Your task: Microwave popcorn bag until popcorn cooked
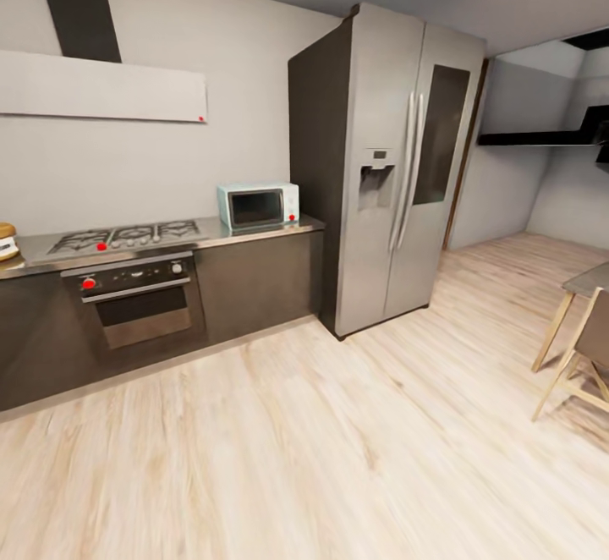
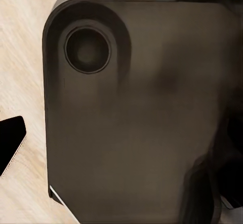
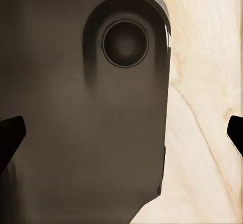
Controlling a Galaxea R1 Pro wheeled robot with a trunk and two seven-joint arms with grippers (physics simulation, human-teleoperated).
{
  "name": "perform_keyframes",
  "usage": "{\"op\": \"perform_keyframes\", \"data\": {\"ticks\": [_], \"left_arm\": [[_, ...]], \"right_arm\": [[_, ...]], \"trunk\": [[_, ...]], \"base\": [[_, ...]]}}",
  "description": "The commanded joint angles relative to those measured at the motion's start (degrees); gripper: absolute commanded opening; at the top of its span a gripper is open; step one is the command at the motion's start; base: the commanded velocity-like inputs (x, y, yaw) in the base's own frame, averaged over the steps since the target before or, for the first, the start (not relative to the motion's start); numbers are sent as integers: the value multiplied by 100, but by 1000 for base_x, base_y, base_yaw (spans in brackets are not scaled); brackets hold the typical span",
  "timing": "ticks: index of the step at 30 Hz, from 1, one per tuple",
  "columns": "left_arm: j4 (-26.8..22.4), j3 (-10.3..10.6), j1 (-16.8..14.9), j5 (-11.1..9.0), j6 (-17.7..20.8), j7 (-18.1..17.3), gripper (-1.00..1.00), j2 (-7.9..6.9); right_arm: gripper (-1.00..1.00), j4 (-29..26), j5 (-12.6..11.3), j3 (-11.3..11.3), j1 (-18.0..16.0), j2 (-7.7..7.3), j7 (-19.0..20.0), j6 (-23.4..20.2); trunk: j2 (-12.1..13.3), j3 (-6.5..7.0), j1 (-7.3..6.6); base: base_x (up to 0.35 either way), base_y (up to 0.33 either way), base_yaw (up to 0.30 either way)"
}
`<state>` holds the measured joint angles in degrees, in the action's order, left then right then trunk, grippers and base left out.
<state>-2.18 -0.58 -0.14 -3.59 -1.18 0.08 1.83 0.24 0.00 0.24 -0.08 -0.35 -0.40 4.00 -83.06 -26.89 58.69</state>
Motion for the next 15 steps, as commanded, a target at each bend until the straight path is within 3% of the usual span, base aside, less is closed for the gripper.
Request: {"op": "perform_keyframes", "data": {"ticks": [1, 15], "left_arm": [[2, -3, -1, -37, -13, 3, 100, 1], [3, -3, -1, -37, -14, 5, 100, 1]], "right_arm": [[100, 3, 0, 2, -1, 0, -4, 22], [100, 3, 0, -5, -1, -9, -4, 23]], "trunk": [[-2, -4, 3], [-2, -4, 3]], "base": [[333, 0, 0], [333, 0, 0]]}}
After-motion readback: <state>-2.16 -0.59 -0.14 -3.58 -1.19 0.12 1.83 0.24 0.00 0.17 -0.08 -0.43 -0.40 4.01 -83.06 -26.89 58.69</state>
